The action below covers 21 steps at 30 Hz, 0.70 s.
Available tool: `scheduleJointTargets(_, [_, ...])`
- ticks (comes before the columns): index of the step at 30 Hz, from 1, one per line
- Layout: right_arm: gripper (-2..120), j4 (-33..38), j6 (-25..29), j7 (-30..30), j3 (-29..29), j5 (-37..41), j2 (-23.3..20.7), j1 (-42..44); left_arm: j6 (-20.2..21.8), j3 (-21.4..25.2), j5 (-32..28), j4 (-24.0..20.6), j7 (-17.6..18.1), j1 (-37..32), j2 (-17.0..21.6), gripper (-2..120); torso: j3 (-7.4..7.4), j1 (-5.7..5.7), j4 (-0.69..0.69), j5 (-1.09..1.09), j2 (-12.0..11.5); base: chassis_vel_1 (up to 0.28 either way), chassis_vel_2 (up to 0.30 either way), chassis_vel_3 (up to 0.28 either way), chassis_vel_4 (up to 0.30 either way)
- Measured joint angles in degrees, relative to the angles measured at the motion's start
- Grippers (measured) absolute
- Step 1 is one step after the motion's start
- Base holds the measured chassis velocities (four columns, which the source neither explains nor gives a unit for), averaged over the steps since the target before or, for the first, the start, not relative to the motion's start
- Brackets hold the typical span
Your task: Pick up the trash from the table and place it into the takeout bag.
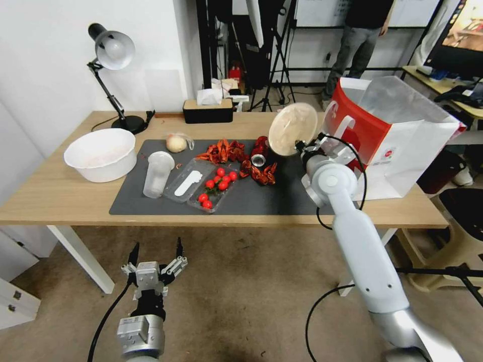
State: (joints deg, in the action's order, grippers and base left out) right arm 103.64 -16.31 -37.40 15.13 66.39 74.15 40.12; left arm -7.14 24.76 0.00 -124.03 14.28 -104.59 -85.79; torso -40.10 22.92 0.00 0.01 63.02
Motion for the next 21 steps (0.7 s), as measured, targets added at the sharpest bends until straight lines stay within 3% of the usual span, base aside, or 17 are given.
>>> scheduleJointTargets(3, [0,2.52,0.33,3.03,-0.36,-4.84,-1.06,1.09,-0.14,0.01,0.01,0.0,0.02,-0.03,-0.03,100,0.0,0.0,0.0,0.0,0.0,0.0,0.0,0.0,0.0])
scheduleJointTargets(9, [0,6.63,5.45,10.16,-0.65,-23.29,-3.21,2.68,-0.23,0.05,0.01,-0.13,0.06,-0.07,0.02,100,0.0,0.0,0.0,0.0,0.0,0.0,0.0,0.0,0.0])
scheduleJointTargets(16, [0,9.33,7.52,9.29,2.61,-37.02,-6.45,2.05,-0.27,-0.01,0.01,-0.19,0.09,-0.13,0.08,100,0.0,0.0,0.0,0.01,0.01,0.0,0.0,0.0,0.0])
scheduleJointTargets(21, [0,9.45,7.17,8.27,4.88,-39.85,-8.71,1.49,-0.3,-0.02,0.02,-0.24,0.09,-0.22,0.09,100,0.0,0.0,0.0,0.01,0.01,0.0,0.0,0.0,0.0])
